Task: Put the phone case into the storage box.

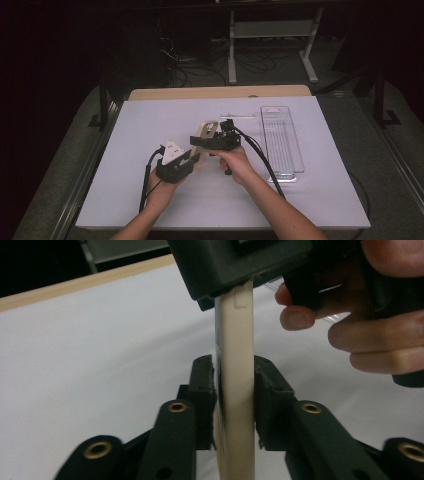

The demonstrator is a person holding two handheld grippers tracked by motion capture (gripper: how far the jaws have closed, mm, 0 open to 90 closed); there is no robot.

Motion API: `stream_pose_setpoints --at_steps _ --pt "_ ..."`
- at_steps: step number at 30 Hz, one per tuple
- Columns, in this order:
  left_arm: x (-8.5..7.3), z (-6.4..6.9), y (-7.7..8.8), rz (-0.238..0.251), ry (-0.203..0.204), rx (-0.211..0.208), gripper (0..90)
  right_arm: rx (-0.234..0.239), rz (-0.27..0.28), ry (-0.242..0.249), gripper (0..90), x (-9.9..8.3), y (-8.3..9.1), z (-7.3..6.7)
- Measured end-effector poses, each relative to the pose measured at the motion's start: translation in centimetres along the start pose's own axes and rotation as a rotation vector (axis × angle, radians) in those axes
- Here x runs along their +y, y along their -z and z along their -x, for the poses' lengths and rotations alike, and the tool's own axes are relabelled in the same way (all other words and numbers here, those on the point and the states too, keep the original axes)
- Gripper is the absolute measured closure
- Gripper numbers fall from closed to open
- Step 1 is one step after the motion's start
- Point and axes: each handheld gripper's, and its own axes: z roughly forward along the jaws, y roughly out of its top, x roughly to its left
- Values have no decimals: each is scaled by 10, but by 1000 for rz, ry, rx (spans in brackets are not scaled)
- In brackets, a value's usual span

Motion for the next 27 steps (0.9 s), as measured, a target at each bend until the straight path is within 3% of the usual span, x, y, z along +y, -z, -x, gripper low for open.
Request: stream_pose_setpoints --at_steps 7,9,14,16,27 --pt "0 -5 0 -5 9 -29 582 -8 5 -1 88 0 1 1" --pt "1 -10 2 -37 0 -59 534 -12 6 1 89 0 1 2" --pt "-1 -14 2 -53 18 -107 450 -20 4 1 89 0 3 2" --pt "-1 -16 3 -66 1 -138 421 -25 7 3 89 0 3 3" --pt "0 -33 11 -81 -41 -205 295 -39 11 8 90 1 4 4"
